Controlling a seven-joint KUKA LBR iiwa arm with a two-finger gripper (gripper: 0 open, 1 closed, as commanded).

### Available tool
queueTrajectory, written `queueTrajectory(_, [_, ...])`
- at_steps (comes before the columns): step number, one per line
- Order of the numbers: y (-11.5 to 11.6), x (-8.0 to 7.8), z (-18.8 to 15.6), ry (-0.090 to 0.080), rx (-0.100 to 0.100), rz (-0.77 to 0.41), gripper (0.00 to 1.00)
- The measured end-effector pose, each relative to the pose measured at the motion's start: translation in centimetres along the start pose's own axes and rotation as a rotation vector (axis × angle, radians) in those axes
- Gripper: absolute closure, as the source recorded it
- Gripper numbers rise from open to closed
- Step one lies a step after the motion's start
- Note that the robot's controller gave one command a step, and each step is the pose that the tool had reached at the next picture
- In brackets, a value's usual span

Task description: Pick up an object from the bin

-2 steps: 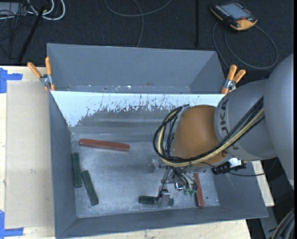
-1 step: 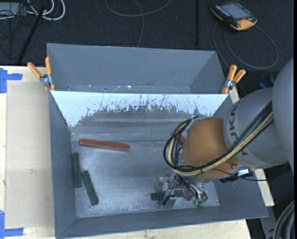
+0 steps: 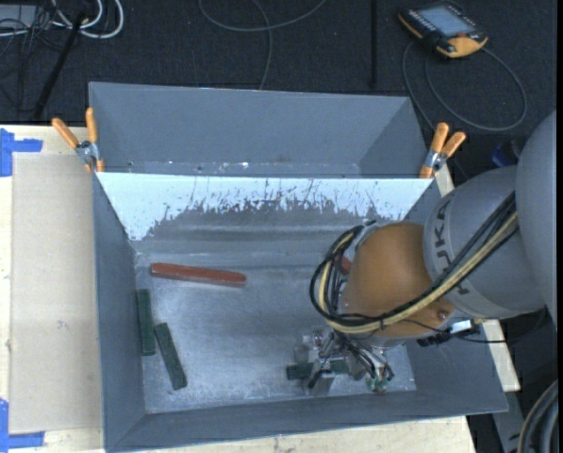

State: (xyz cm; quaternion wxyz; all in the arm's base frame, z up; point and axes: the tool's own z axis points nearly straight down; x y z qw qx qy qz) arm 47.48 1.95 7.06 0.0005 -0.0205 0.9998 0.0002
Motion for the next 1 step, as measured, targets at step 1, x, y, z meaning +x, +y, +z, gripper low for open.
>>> queueTrajectory(1, [-1.84, -3.58, -15.72, -0.002, 0.001, -0.024, 1.0])
